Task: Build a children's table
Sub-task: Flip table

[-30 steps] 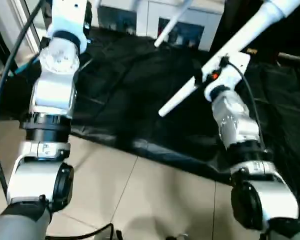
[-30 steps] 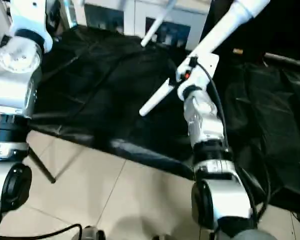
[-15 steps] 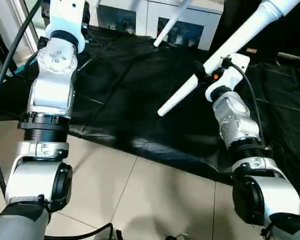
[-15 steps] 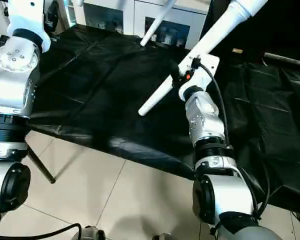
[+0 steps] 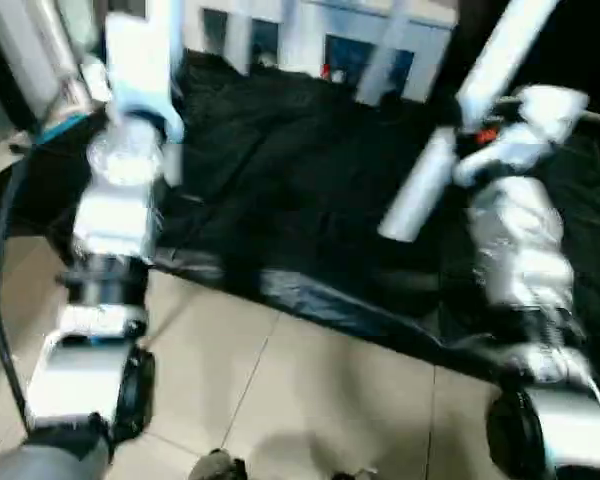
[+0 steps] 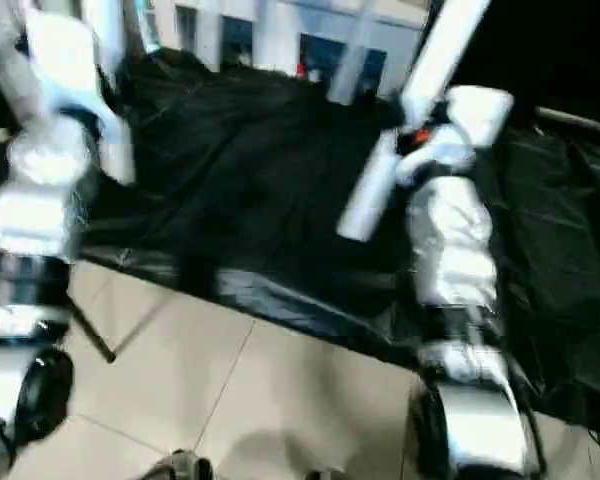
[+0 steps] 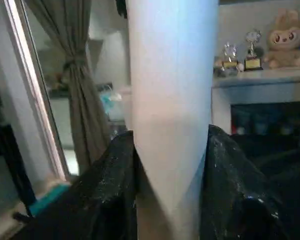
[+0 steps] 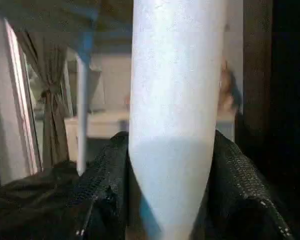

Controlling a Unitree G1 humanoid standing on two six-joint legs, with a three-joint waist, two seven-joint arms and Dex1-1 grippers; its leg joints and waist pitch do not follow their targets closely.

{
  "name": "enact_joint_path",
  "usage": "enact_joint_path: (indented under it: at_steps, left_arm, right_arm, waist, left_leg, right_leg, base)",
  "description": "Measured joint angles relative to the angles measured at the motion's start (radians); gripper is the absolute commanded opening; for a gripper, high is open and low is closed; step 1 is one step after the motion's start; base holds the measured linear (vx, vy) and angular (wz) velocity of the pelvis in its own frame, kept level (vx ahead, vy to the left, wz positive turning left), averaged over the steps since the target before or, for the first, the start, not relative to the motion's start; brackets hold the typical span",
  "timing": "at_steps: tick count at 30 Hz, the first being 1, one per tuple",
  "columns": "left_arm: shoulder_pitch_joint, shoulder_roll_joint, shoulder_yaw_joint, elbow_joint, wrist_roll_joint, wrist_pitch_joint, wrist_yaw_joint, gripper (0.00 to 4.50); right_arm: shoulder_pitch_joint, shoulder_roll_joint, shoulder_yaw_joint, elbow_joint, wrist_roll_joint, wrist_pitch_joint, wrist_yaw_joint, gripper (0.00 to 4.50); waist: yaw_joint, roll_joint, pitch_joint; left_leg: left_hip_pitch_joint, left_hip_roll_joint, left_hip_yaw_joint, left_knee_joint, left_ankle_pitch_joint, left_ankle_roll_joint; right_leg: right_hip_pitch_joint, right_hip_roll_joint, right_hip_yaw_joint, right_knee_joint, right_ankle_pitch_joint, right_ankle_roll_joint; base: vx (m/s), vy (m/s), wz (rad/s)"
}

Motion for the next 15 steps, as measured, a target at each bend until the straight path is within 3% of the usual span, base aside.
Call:
enact_joint_path:
  at_steps: [8,15]
  left_arm:
    - [0.017,-0.03,-0.005,0.118,-0.011,-0.081,-0.006,1.66]
    - [0.037,-0.033,-0.021,0.264,-0.005,-0.174,0.004,1.66]
  right_arm:
    - [0.167,0.031,0.056,-0.206,-0.056,0.053,-0.065,1.61]
    - [0.266,0.059,0.106,-0.226,-0.124,0.037,-0.101,1.61]
  waist:
    - [-0.001,0.002,0.0]
    - [-0.024,0.013,-0.001]
  left_leg:
    - [0.0,-0.001,0.0,-0.001,0.0,0.0]
    - [0.001,-0.001,0.0,-0.004,0.0,0.0]
  right_leg:
    - [0.002,0.0,0.001,-0.005,0.003,0.003]
    - [0.003,0.0,0.001,-0.01,0.008,0.006]
  base:
    - [0.0,0.0,0.0]
    - [0.0,0.0,0.0]
